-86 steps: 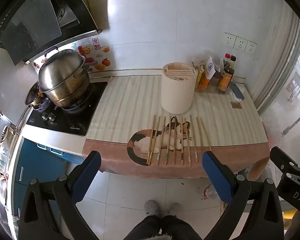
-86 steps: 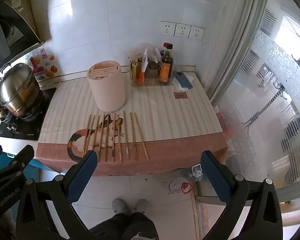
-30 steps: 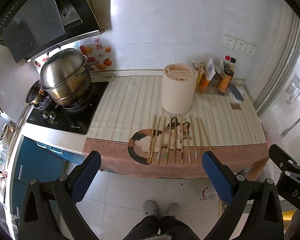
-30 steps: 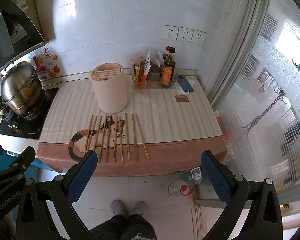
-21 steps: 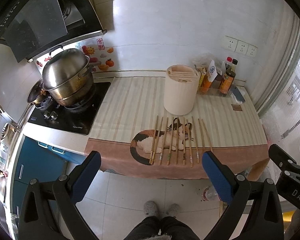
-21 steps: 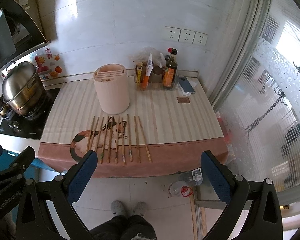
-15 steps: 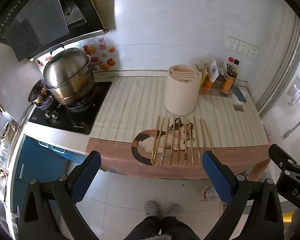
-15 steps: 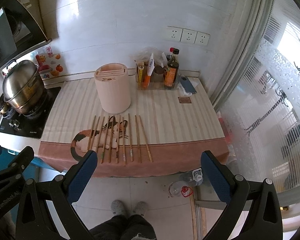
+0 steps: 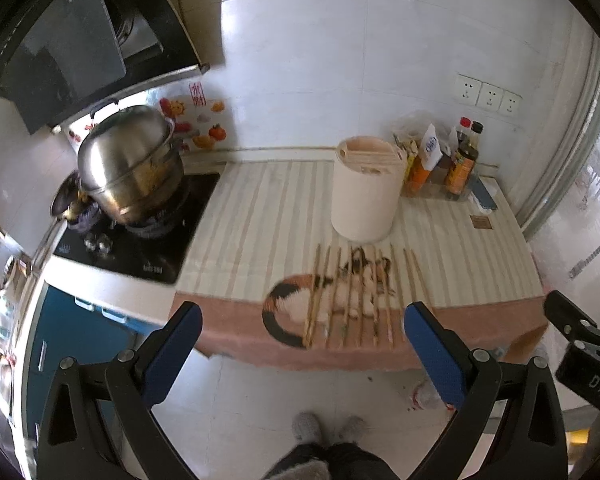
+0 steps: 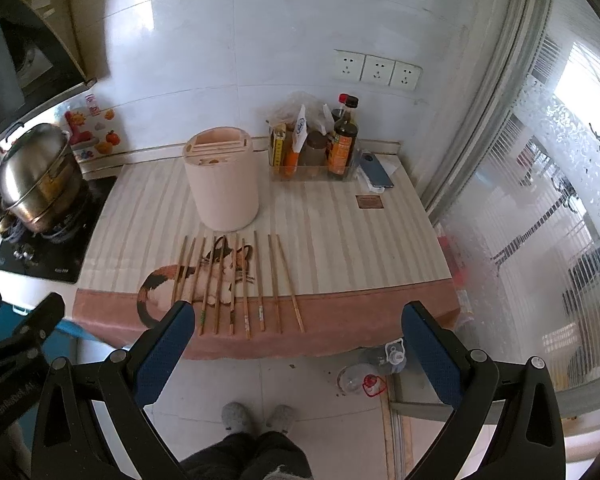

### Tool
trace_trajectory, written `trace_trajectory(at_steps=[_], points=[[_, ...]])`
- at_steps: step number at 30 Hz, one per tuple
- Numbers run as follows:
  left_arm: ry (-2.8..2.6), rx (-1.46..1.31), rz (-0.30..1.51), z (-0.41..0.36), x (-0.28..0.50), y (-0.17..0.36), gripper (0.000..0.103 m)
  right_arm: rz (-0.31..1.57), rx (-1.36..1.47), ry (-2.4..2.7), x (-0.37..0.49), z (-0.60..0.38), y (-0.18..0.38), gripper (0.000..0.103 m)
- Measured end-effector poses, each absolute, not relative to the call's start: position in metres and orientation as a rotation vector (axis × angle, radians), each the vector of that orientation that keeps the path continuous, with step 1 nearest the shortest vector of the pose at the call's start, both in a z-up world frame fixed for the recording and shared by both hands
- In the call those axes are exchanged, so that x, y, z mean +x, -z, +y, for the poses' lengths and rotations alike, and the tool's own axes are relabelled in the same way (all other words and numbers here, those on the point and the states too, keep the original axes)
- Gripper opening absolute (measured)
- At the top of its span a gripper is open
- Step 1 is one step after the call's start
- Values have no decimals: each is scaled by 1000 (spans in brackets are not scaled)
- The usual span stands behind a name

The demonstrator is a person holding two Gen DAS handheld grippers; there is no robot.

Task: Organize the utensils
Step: 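Lower the left tool onto a wooden chopstick and close it while the right tool grasps another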

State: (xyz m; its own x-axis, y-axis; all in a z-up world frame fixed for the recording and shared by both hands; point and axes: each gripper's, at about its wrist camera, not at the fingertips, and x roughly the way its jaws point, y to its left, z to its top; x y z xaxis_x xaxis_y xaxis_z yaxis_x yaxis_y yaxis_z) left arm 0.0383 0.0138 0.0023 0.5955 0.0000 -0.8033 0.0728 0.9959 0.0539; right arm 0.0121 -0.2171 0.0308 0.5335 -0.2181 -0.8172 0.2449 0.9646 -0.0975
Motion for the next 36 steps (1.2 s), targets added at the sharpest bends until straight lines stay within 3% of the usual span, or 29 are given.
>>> trace_trajectory(at_steps=[6,13,19,21,23,25,28,32,36], points=[[34,104,893,32,90,39,103,979,77,310,47,-232,16,103],[-13,111,1018,54,156,126,103,1077,159,362,87,-248,91,101],[-17,103,1211,56,195,210,102,1226,243,329,124,-269,166,70],[-11,90,1291,51,211,242,91,1265,270,308,138,-276,189,62],[-26,74,1359,48,224,269,73,1299,302,273,155,-284,209,57],[-31,38,1416,44,234,291,67,1324,308,250,171,-288,225,52],[-14,24,1474,28,253,316,43,1346,298,224,193,-295,242,42],[-1,65,1505,5,274,338,37,1385,297,195,224,-304,265,26],[-1,131,1529,-12,285,352,36,1436,261,177,253,-310,286,25]])
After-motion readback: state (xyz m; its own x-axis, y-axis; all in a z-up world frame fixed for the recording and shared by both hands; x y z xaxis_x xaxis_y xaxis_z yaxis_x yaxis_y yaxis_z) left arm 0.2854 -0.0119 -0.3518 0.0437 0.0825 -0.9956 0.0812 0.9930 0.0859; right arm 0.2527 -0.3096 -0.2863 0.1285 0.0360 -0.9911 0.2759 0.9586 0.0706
